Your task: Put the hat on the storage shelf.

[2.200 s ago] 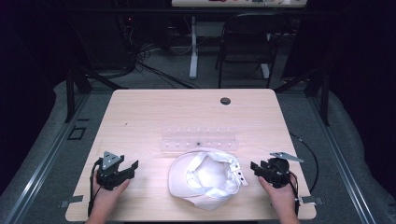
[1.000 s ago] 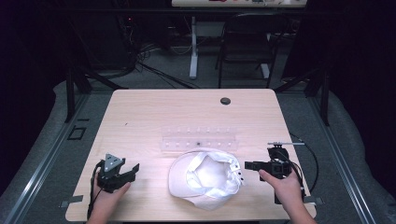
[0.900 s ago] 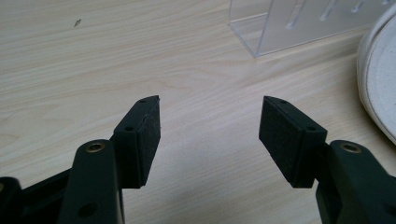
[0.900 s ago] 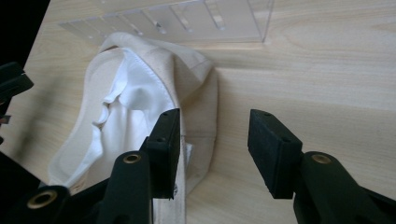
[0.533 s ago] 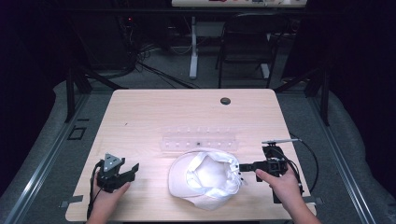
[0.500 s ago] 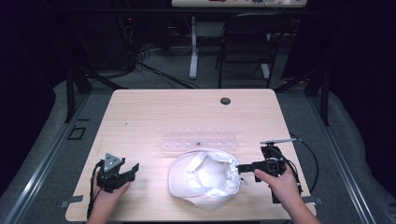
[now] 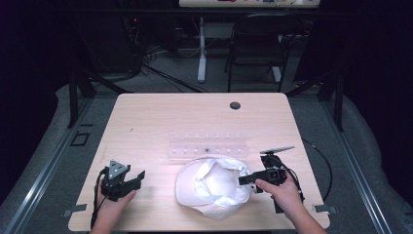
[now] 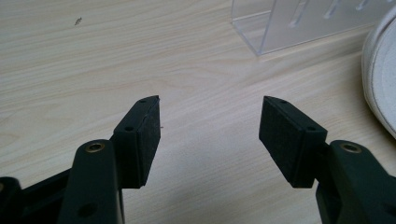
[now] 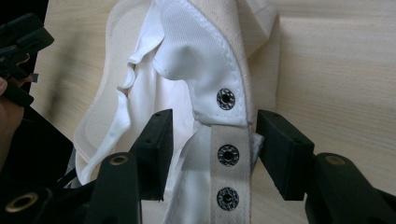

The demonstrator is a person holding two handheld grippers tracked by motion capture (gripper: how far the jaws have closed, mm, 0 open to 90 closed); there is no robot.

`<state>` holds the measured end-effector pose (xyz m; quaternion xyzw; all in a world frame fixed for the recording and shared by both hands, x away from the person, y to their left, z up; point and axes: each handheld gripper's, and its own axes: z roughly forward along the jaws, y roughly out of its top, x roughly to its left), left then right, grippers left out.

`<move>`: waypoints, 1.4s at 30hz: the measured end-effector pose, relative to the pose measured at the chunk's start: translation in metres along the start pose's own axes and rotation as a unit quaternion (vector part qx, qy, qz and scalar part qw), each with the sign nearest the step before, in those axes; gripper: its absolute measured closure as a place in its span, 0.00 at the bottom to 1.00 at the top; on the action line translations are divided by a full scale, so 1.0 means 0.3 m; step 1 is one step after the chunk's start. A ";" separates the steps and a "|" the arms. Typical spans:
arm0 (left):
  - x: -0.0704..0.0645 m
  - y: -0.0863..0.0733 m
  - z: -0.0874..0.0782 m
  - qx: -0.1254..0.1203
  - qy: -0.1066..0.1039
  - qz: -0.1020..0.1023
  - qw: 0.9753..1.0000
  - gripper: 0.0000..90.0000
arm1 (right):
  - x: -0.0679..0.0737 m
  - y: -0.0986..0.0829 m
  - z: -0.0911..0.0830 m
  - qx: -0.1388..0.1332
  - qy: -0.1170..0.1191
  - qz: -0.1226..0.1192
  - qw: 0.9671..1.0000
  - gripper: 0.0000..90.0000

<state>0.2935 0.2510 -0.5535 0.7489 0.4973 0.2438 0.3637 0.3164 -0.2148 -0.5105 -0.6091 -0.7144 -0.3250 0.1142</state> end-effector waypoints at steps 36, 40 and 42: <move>-0.003 -0.001 0.003 0.000 0.002 -0.001 1.000 0.43 | 0.059 0.050 -0.056 0.026 0.044 0.006 0.999 0.87; -0.002 -0.001 0.004 0.002 0.001 0.000 1.000 0.43 | 0.075 0.063 -0.059 0.032 0.028 -0.002 0.999 0.89; -0.002 -0.001 0.004 0.002 0.001 -0.001 1.000 0.43 | 0.080 0.072 -0.062 0.036 0.023 -0.008 0.999 0.89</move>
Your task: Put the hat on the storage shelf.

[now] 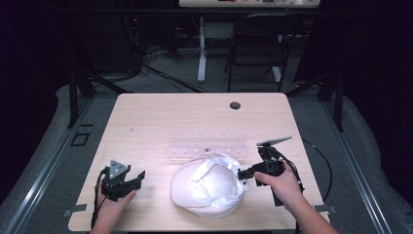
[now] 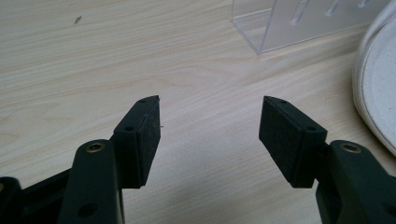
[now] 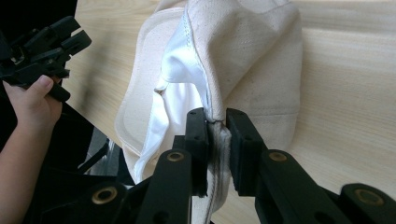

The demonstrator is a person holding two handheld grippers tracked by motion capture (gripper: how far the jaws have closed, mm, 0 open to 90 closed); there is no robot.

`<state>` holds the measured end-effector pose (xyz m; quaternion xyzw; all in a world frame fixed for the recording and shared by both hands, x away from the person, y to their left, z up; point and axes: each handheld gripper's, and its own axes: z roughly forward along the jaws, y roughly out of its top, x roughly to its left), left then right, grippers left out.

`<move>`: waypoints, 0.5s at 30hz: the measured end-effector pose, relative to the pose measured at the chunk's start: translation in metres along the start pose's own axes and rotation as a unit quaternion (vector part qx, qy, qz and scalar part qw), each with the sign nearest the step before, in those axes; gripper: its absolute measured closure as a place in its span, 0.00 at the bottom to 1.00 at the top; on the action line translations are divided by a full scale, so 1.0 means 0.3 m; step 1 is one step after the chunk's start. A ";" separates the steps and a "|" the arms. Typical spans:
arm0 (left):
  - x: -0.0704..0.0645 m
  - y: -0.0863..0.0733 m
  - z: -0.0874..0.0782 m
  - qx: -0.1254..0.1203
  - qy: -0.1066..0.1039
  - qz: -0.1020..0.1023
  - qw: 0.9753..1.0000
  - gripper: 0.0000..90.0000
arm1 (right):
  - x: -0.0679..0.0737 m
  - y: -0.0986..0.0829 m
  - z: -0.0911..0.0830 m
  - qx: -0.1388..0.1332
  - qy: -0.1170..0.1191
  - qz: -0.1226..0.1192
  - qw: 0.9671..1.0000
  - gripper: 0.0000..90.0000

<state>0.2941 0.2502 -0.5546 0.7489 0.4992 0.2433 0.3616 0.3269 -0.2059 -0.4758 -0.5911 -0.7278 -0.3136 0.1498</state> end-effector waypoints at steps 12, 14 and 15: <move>0.001 -0.001 0.001 0.003 0.001 0.003 1.000 0.44 | 0.051 0.049 -0.054 -0.013 -0.034 -0.005 0.999 0.90; 0.001 -0.001 0.001 0.003 0.001 0.003 1.000 0.44 | 0.052 0.054 -0.060 -0.012 -0.036 -0.006 0.999 0.90; 0.001 -0.001 0.001 0.003 -0.001 0.004 1.000 0.44 | 0.053 0.058 -0.065 -0.012 -0.037 -0.005 0.999 0.90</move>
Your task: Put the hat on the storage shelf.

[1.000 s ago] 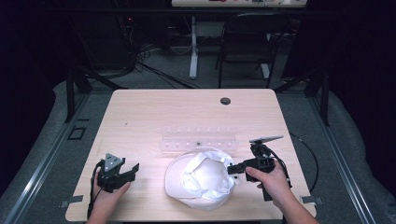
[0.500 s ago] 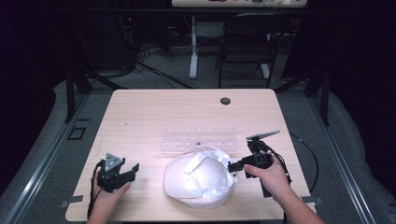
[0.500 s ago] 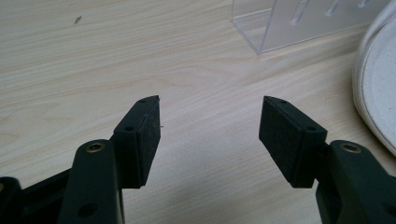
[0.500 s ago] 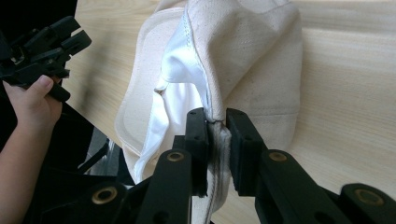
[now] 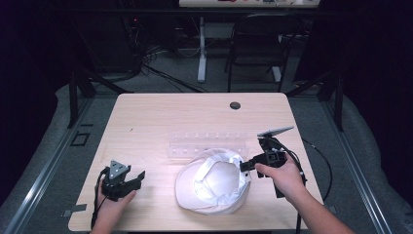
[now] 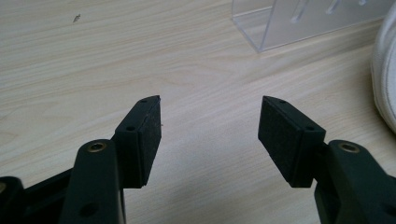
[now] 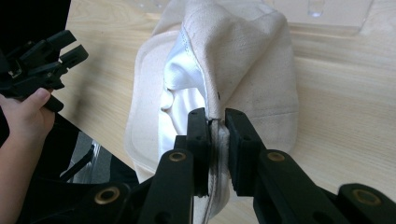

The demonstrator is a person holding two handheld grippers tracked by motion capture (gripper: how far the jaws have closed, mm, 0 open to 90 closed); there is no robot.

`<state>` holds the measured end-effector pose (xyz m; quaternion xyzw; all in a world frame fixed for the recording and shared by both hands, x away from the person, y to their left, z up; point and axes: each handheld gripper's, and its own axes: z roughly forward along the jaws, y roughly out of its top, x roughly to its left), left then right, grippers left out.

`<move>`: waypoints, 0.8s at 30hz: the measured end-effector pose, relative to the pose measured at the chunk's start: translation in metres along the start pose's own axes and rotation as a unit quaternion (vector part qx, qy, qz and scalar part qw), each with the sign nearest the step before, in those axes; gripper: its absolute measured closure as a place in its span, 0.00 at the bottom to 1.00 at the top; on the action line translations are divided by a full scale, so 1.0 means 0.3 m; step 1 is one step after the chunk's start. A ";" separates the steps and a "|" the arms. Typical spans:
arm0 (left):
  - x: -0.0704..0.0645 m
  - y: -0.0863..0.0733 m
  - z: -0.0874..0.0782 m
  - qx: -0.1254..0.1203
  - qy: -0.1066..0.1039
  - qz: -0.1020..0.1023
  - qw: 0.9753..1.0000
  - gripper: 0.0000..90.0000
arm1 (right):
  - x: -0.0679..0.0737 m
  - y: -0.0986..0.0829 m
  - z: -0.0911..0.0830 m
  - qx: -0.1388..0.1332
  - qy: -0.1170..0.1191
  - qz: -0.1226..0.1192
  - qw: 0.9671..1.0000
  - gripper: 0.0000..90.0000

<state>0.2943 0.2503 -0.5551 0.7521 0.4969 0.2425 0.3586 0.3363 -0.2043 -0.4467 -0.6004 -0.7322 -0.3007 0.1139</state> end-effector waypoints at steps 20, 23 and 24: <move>-0.005 -0.001 0.003 0.002 -0.003 0.002 1.000 0.44 | 0.056 0.064 -0.126 -0.007 -0.034 -0.001 0.999 0.90; -0.005 -0.001 0.003 0.002 -0.003 0.002 1.000 0.44 | 0.065 0.071 -0.143 -0.008 -0.034 -0.002 0.999 0.90; -0.005 -0.001 0.003 0.002 -0.003 0.003 1.000 0.44 | 0.069 0.074 -0.148 -0.012 -0.034 -0.001 0.999 0.90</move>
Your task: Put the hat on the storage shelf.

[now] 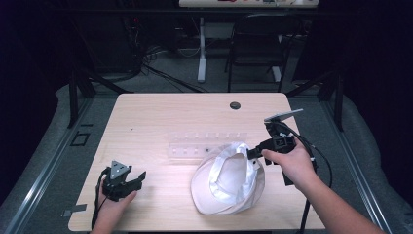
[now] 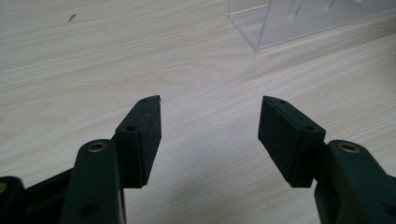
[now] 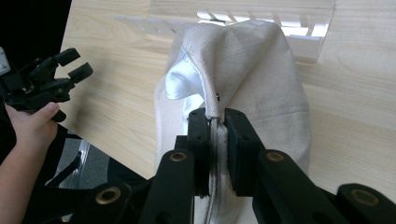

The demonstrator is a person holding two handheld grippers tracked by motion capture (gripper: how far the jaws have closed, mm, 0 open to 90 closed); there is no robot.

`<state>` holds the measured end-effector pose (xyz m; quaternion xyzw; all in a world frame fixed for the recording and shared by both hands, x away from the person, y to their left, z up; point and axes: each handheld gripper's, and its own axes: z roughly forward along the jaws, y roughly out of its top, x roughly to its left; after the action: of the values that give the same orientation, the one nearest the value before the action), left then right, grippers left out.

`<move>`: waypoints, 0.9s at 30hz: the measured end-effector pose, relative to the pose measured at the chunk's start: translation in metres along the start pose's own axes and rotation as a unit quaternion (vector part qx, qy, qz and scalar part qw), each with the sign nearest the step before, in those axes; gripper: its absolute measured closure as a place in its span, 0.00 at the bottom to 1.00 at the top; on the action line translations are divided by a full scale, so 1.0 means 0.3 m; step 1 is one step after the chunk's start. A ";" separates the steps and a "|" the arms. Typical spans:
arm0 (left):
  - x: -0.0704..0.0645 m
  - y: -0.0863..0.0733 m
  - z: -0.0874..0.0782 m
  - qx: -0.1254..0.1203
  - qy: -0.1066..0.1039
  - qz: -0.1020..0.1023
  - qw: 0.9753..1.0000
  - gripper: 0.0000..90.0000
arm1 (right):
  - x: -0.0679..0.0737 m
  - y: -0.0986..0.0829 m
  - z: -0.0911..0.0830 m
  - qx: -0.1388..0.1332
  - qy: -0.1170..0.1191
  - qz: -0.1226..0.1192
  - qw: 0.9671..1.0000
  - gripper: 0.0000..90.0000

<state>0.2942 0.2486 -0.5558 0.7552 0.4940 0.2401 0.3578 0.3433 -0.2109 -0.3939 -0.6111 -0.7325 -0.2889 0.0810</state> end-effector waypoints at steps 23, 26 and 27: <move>-0.003 -0.001 0.002 0.001 -0.002 0.001 1.000 0.44 | 0.038 0.037 -0.114 -0.019 0.062 0.003 0.998 0.91; -0.002 0.000 0.001 -0.001 -0.001 0.000 1.000 0.44 | 0.040 0.039 -0.120 -0.021 0.068 0.005 0.997 0.91; -0.001 0.000 0.001 0.000 -0.001 0.000 1.000 0.44 | 0.039 0.040 -0.122 -0.022 0.070 0.004 0.997 0.91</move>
<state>0.2943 0.2482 -0.5561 0.7552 0.4939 0.2398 0.3582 0.3431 -0.2191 -0.3545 -0.5944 -0.7159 -0.3464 0.1195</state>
